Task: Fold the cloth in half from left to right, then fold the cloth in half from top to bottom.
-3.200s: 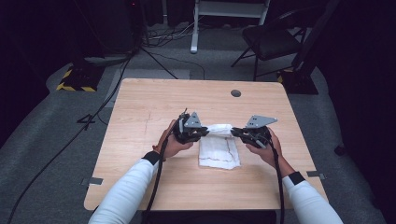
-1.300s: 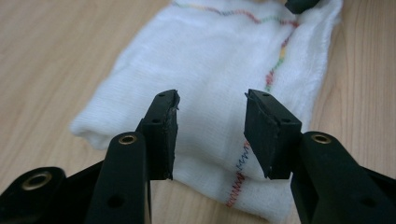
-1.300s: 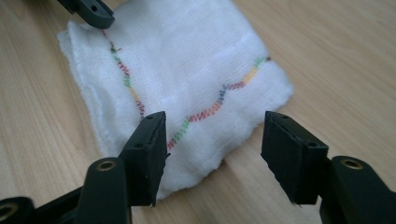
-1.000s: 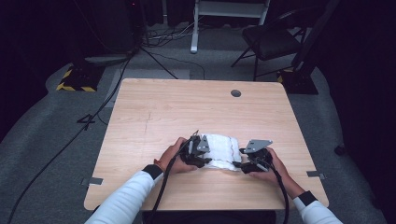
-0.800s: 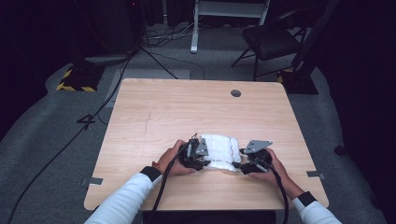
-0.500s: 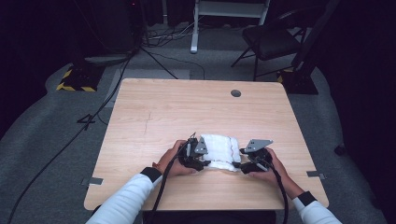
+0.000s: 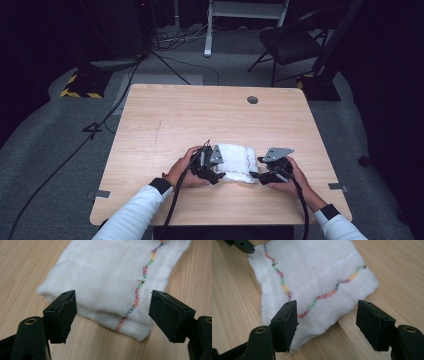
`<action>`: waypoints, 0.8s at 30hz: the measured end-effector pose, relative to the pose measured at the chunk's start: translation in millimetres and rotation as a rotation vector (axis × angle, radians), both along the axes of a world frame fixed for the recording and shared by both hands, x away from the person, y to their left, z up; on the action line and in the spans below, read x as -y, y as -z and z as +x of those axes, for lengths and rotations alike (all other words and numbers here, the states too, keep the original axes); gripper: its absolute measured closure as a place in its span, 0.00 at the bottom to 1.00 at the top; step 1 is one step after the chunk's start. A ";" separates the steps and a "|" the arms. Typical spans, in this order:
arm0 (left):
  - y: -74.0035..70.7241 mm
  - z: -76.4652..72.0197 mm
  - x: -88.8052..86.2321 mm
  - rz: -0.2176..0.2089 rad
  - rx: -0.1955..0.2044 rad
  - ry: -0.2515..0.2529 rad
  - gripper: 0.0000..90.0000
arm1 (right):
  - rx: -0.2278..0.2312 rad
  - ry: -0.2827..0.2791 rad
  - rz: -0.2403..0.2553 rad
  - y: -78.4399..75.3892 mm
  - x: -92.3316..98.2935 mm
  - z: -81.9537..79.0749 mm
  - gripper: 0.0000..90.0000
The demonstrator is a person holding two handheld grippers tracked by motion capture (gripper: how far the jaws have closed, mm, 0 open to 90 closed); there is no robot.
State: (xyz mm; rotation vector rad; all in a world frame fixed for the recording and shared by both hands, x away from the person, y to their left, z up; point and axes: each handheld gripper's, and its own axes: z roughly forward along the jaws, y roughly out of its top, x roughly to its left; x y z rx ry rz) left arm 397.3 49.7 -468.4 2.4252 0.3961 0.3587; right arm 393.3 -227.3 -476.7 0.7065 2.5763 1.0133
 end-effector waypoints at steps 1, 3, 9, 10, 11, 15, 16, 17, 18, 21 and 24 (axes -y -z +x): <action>-1.2 0.0 -0.9 -0.006 0.004 -0.006 0.25 | 0.002 0.001 0.003 -1.4 0.2 -0.1 0.38; -3.7 0.2 -2.9 0.002 0.005 -0.003 0.25 | 0.011 0.003 0.002 -3.5 0.6 -0.6 0.38; -8.0 -3.4 -6.4 0.032 0.034 -0.003 0.25 | 0.039 -0.002 -0.015 -7.8 1.8 -3.3 0.38; -8.5 -4.2 -7.2 0.030 0.033 -0.004 0.25 | 0.050 -0.003 -0.019 -9.0 2.2 -3.9 0.38; -8.7 -5.0 -7.9 0.033 0.036 -0.007 0.24 | 0.053 -0.003 -0.020 -10.3 2.5 -4.8 0.38; -10.1 -8.8 -13.6 0.052 0.041 -0.008 0.23 | 0.075 -0.010 -0.033 -14.1 3.5 -7.3 0.38; -10.7 -10.0 -16.0 0.052 0.046 -0.009 0.23 | 0.082 -0.014 -0.042 -14.8 3.5 -8.2 0.38; -11.3 -10.9 -18.3 0.052 0.046 -0.011 0.23 | 0.090 -0.018 -0.050 -15.6 3.6 -9.1 0.38; -11.8 -11.9 -21.0 0.052 0.046 -0.019 0.23 | 0.091 -0.022 -0.052 -16.6 4.0 -9.8 0.37; -12.0 -14.8 -29.4 0.049 0.047 -0.033 0.23 | 0.100 -0.020 -0.053 -19.3 5.2 -10.8 0.37; -10.9 -18.6 -38.9 0.062 0.056 -0.052 0.23 | 0.105 -0.018 -0.057 -21.3 7.3 -11.5 0.37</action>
